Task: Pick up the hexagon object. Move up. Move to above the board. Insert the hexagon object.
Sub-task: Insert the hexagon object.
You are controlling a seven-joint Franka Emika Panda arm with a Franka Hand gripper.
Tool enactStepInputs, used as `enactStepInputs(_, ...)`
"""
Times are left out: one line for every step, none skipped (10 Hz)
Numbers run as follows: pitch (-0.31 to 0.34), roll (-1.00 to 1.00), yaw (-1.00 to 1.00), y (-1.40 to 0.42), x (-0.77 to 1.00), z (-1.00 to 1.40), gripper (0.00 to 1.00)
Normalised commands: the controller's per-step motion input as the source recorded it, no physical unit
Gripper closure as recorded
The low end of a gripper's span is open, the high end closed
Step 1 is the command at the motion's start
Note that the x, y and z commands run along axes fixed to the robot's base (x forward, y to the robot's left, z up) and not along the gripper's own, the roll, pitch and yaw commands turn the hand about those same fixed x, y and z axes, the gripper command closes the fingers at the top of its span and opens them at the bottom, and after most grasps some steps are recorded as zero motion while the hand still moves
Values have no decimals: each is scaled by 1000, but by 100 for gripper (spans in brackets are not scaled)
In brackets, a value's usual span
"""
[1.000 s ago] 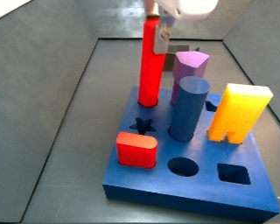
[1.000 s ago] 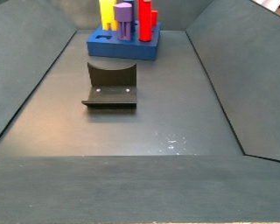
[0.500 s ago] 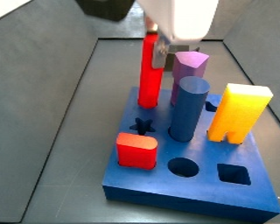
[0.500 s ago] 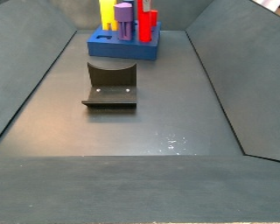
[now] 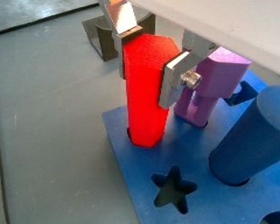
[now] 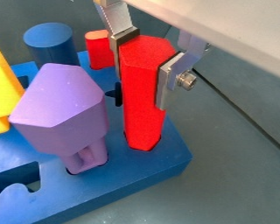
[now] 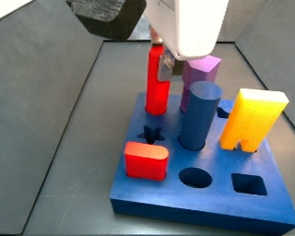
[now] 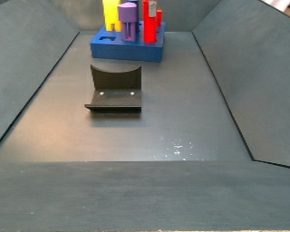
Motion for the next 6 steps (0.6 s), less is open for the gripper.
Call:
enactStepInputs(0,0,-49,-223,54,-966,100)
enactStepInputs(0,0,-71,-283,31,-1000,100)
enactStepInputs(19,0,-43,-277,23,-1000,100)
enactStepInputs(59,0,-51,-197,0,-1000,100)
enactStepInputs(-109,0,0,0,-31,0,100)
enactStepInputs(0,0,0,0,0,0,100)
